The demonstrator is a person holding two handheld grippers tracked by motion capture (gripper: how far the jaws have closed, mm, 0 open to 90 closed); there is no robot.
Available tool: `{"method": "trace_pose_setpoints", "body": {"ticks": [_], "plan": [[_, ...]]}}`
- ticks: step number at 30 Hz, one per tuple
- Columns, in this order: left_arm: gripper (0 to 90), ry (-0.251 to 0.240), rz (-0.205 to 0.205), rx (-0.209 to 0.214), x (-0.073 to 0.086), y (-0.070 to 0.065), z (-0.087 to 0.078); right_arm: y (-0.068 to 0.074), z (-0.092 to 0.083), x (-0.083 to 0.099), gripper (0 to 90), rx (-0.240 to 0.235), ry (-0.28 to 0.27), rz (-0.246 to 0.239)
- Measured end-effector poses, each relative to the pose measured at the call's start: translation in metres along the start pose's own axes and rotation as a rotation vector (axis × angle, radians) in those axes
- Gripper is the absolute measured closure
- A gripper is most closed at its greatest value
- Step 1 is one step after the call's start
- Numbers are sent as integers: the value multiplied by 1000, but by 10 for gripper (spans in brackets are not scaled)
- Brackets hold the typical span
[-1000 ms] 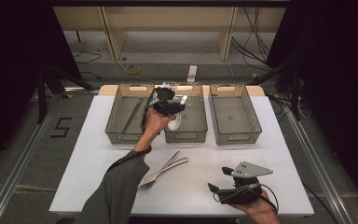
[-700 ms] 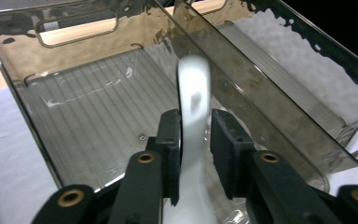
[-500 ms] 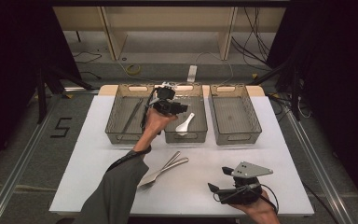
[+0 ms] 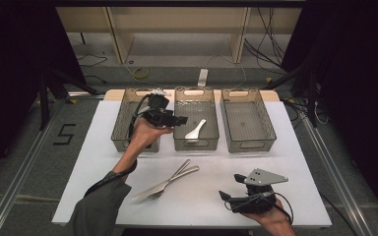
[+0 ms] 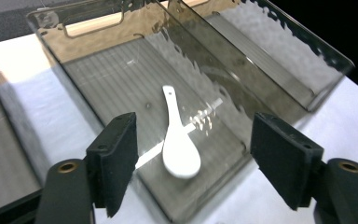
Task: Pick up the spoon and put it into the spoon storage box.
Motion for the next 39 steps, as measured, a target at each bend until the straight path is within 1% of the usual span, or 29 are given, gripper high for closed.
{"method": "trace_pose_setpoints", "body": {"ticks": [2, 3, 5, 6, 8, 9, 10, 11, 12, 13, 15, 16, 17, 18, 21, 23, 28, 30, 31, 32, 33, 34, 37, 39], "plan": [[298, 9, 15, 1, 9, -1, -9, -1, 1, -1, 249, 0, -2, 7], [293, 4, 20, 0, 15, -2, -14, -1, 1, -1, 249, 1, -1, 8], [288, 13, 30, 4, 28, -1, -23, -1, 2, -2, 249, 3, -5, 7], [284, 8, 29, 6, 34, -1, -26, -1, 2, -2, 249, 2, -6, 8], [284, 16, 30, 19, 45, -2, -32, -1, 4, -4, 249, 0, -3, 1], [284, 7, 23, 24, 51, -3, -35, -1, 5, -4, 249, 2, 1, -1], [284, 9, 24, 28, 57, -4, -36, -1, 6, -5, 249, 3, 2, -2], [284, 32, 29, 30, 63, -6, -36, -1, 7, -6, 249, 2, 1, -2], [281, 55, 41, 21, 66, -6, -36, -1, 8, -6, 249, -1, 3, 1], [275, 80, 57, -2, 71, -8, -36, 0, 9, -7, 249, -2, -1, 1], [274, 100, 62, -1, 77, -8, -36, 0, 9, -7, 249, -1, 5, -2], [273, 116, 65, -3, 80, -9, -36, 1, 9, -7, 249, -1, -1, -4], [271, 132, 76, -15, 84, -10, -37, 0, 8, -7, 249, -1, -3, -3], [269, 139, 80, -21, 86, -11, -37, 0, 7, -6, 250, -2, -6, 1], [266, 158, 77, -13, 92, -14, -40, -1, 6, -5, 250, 0, -5, 9], [263, 184, 89, -18, 95, -17, -40, -2, 6, -4, 250, -5, -8, 15], [260, 228, 117, -20, 99, -23, -38, 0, 5, -3, 251, -5, -8, 10], [259, 246, 123, -19, 100, -24, -37, 0, 4, -2, 250, -3, -5, 9], [258, 246, 121, -20, 101, -25, -36, 0, 4, -2, 250, -2, -5, 12], [255, 256, 130, -18, 102, -26, -35, 0, 3, -1, 250, -2, -7, 11], [253, 257, 128, -17, 103, -27, -34, -1, 3, -1, 250, 0, -11, 15], [251, 272, 138, -13, 105, -28, -33, -1, 3, -1, 250, 2, -10, 16], [248, 293, 159, -3, 108, -30, -30, -1, 2, 0, 250, 4, -9, 16], [244, 308, 167, -1, 111, -31, -28, -2, 2, 0, 250, 5, -9, 15]]}}
Point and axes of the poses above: each handheld gripper's, and its own axes: z roughly forward along the jaws, x roughly out of its underside, y roughly to its left, the point moved 1 cm from there along z, roughly forward along the jaws, and after that the axes turned 7 degrees about x, right-handed, at the moved point
